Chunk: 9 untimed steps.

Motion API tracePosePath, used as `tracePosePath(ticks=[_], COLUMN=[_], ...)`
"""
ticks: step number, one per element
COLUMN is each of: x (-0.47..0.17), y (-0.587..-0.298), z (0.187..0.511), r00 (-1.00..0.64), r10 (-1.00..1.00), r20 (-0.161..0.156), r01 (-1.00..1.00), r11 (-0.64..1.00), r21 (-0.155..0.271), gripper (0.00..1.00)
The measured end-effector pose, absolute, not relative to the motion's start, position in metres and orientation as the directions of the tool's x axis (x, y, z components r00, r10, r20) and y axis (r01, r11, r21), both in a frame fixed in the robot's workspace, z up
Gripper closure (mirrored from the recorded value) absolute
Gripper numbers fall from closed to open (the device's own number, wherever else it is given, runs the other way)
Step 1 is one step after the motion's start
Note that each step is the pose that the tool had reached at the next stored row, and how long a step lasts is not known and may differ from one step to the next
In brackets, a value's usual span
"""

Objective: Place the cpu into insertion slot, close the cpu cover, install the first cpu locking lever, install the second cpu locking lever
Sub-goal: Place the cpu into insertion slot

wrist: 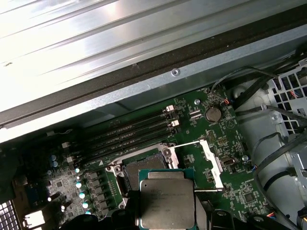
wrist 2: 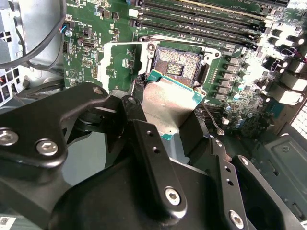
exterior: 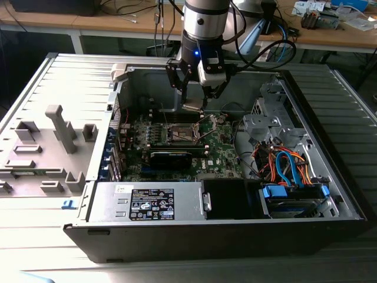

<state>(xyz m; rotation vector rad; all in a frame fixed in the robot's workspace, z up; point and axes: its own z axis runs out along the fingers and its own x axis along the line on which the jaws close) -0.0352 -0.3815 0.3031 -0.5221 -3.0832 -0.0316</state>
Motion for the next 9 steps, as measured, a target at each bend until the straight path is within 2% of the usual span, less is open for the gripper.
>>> tracePosePath(ticks=[9], x=[-0.0352], y=[-0.3815], z=[0.3031], r00=[-0.943], r10=[0.333], r20=[0.017], r01=[0.333], r11=[0.943], r21=[0.018], gripper=[0.45])
